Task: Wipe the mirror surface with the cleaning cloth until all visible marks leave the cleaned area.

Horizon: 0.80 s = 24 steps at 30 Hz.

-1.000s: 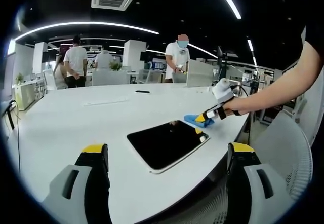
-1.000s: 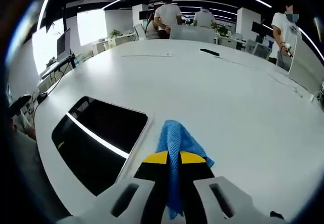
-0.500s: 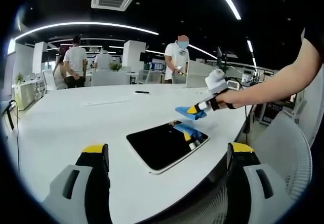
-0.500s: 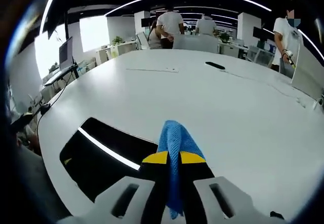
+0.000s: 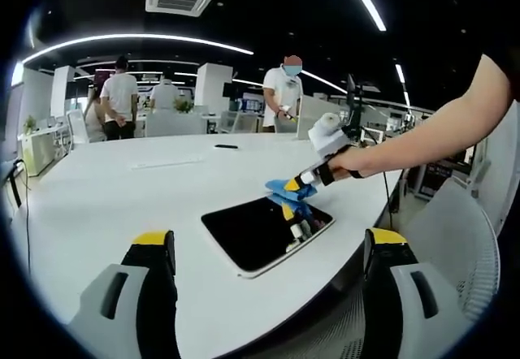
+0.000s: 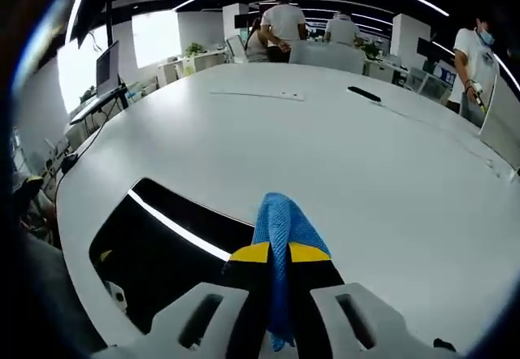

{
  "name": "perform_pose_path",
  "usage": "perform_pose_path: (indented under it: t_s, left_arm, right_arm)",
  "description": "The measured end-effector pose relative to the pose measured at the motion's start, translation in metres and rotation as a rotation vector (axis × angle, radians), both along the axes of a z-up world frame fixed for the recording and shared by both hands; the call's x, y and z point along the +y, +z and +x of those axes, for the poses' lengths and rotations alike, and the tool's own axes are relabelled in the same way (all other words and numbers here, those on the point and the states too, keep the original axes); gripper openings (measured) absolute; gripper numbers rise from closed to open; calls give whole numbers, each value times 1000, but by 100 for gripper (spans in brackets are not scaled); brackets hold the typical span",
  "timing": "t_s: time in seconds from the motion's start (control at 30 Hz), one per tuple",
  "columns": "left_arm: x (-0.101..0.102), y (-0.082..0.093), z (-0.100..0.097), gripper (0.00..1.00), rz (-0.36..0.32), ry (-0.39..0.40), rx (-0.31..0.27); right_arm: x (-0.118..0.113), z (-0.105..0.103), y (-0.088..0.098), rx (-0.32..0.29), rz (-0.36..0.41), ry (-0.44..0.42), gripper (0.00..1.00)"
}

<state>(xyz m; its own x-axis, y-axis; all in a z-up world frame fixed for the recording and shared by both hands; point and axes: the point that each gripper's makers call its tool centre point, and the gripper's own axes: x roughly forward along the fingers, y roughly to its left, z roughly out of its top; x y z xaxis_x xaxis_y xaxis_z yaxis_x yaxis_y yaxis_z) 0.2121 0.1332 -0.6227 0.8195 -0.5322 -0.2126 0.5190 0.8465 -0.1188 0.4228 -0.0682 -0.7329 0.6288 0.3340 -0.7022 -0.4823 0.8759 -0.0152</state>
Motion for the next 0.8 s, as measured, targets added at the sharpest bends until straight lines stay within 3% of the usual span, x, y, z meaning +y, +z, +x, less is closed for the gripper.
perform_pose_path:
  t_s: [0.23,0.43,0.8]
  left_arm:
    - [0,-1,0,93,-3,-3,5]
    - [1,0,1,99,-2,5,3]
    - [0,-2,1,99,3,1,13]
  right_arm:
    - [0,-1,-1,9,-15,-2,1]
    - [3,-1,-1,17,-13,-4,1]
    - [23,-3,-1,34,16,12,1]
